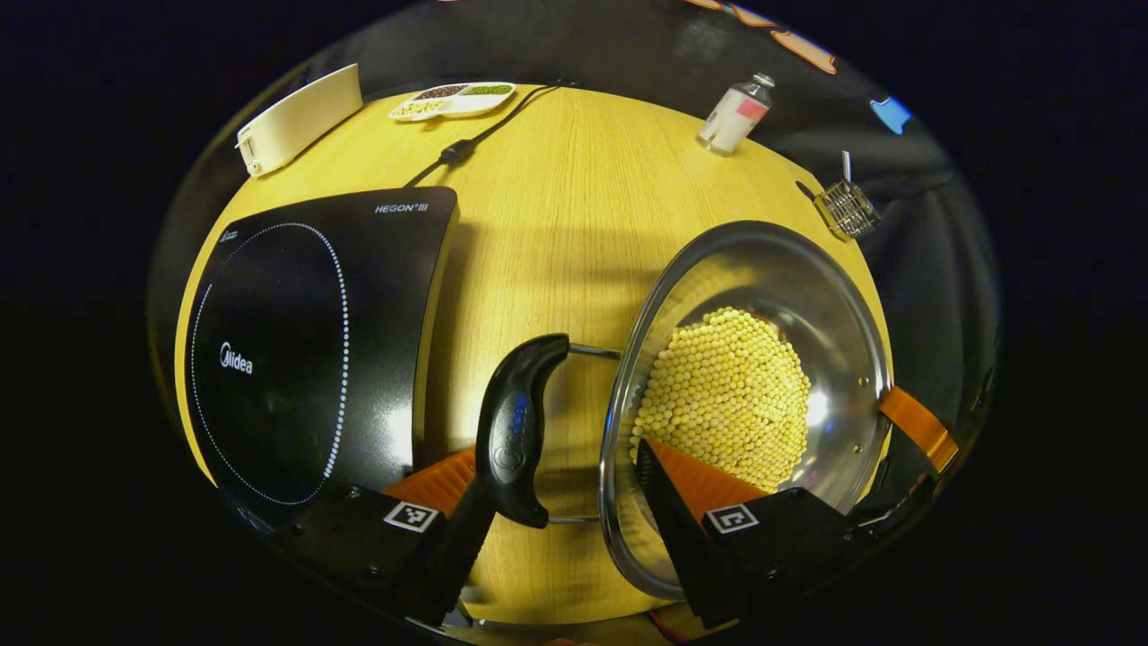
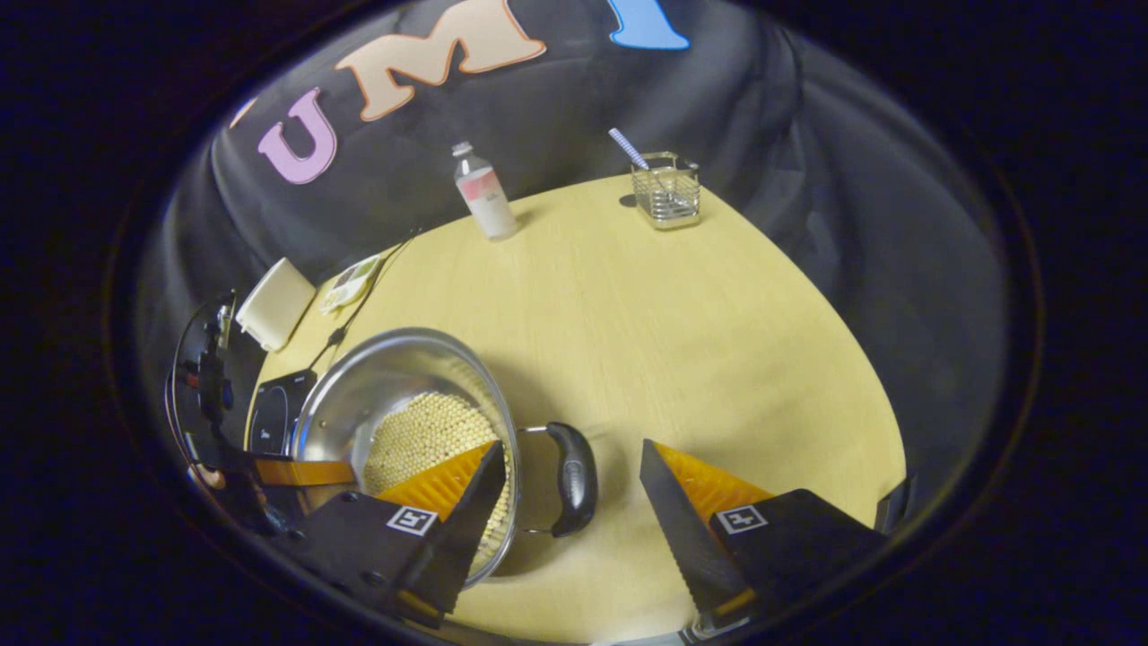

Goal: First push the handle of the pot to place it horizontally, then grasp the pot with both hands and set it on the induction cooktop.

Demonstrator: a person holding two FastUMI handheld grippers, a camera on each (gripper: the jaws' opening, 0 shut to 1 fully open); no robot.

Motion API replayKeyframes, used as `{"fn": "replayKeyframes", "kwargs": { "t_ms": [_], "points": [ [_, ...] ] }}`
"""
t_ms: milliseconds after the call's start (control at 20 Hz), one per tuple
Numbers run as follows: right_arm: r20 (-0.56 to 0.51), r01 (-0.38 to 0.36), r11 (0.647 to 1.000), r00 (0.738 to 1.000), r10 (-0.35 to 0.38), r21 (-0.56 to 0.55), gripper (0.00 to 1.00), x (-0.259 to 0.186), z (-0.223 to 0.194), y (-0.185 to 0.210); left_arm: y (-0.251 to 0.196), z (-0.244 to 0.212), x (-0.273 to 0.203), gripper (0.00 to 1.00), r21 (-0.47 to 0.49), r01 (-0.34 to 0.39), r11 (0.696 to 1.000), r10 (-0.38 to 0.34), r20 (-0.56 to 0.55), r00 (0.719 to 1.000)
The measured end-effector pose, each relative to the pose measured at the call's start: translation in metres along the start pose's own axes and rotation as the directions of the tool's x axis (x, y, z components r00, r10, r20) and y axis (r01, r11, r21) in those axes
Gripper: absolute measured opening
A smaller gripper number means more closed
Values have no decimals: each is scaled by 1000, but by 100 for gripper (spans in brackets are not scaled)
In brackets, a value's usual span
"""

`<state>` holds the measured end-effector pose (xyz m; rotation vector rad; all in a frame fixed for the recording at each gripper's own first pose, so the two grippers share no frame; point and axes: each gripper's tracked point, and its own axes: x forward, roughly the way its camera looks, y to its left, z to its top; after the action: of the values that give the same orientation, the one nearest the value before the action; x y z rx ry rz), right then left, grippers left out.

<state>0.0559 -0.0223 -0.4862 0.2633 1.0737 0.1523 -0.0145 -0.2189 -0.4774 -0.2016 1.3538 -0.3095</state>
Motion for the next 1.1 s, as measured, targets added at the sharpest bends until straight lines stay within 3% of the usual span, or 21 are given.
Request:
{"fn": "replayKeyframes", "kwargs": {
  "t_ms": [250,350,450,600,650,750,800,850,1050,1100],
  "points": [
    [-63,-20,999,998,22,30,97,20,-10,10,-1,1,1,95,40,-15,999,15,-11,1000],
    [-101,-15,999,995,19,38,85,26,-16,9,0,3,2,92,51,-23,998,23,-11,1000],
    [-141,-23,998,990,31,62,80,34,-29,12,4,3,3,90,63,-36,997,36,-5,999],
    [-162,-20,993,986,38,114,58,41,-45,10,4,2,3,84,73,-35,997,35,4,999],
    [-164,-18,991,986,40,130,58,38,-43,9,2,4,3,83,69,-30,997,29,12,999],
    [-151,-12,991,988,33,133,53,32,-44,10,2,4,4,79,42,-21,999,20,25,999],
    [-145,-10,991,989,29,134,58,32,-45,11,0,4,3,72,29,-16,999,15,34,999],
    [-134,-13,989,990,33,147,53,31,-44,12,0,6,2,72,24,-10,1000,9,48,999],
    [-88,-24,980,995,43,197,53,26,-46,15,-2,9,-3,54,57,-1,998,-5,102,995],
    [-90,-35,979,994,54,199,48,23,-48,18,-8,8,-3,52,55,11,998,-17,120,993]
  ]
}}
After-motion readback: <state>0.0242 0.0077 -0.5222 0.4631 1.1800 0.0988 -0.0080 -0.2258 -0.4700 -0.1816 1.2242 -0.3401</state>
